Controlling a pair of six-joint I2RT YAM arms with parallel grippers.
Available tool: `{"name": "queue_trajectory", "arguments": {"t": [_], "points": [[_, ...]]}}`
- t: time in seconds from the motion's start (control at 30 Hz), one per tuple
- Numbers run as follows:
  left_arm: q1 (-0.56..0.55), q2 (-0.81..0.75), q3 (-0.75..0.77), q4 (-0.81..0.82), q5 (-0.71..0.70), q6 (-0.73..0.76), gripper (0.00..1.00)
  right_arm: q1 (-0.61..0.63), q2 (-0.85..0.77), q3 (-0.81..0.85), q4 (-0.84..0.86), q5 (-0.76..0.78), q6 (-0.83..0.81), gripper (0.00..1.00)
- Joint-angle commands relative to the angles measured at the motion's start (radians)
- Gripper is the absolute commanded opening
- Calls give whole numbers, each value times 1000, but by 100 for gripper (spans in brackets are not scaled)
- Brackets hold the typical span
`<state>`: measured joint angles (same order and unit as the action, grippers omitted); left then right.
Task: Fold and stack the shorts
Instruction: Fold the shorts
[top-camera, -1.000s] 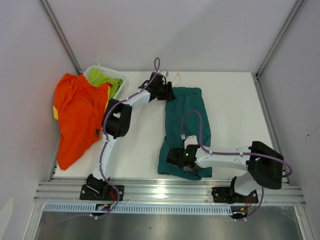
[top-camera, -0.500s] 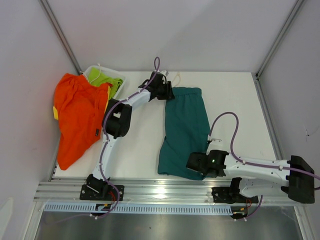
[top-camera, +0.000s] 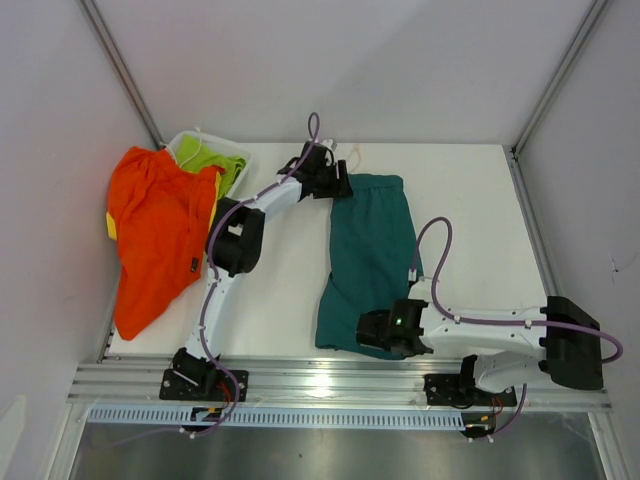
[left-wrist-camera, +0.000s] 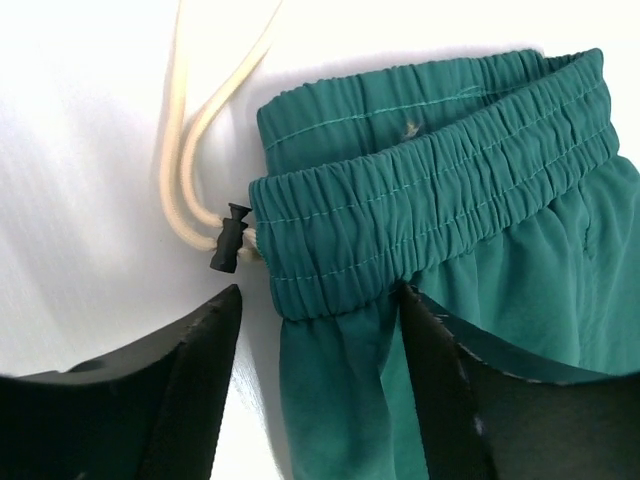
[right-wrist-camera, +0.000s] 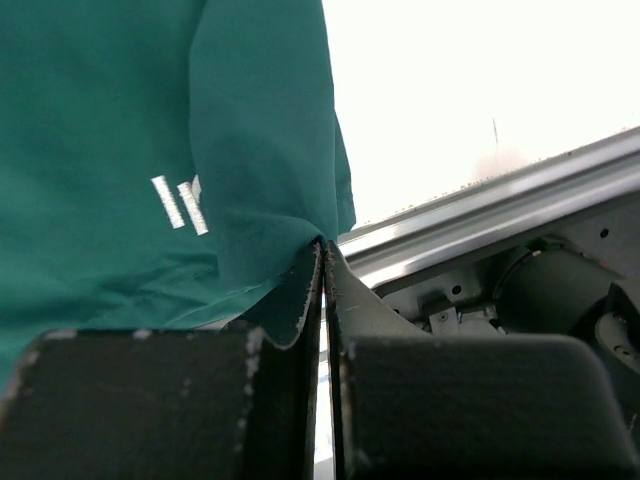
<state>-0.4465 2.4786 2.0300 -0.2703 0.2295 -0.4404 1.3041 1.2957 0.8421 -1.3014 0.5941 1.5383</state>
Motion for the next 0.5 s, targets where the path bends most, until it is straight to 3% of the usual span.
{"name": "queue_trajectory", "arguments": {"t": [0.0, 0.3, 0.47], "points": [[3, 9, 39, 2, -5, -18, 68, 30, 25, 38, -215, 38, 123, 0], [3, 57, 87, 26, 19, -80, 44, 112, -12, -23, -200, -14, 221, 0], [3, 60, 82, 52, 33, -121, 14, 124, 2, -21, -211, -10, 244, 1]]}}
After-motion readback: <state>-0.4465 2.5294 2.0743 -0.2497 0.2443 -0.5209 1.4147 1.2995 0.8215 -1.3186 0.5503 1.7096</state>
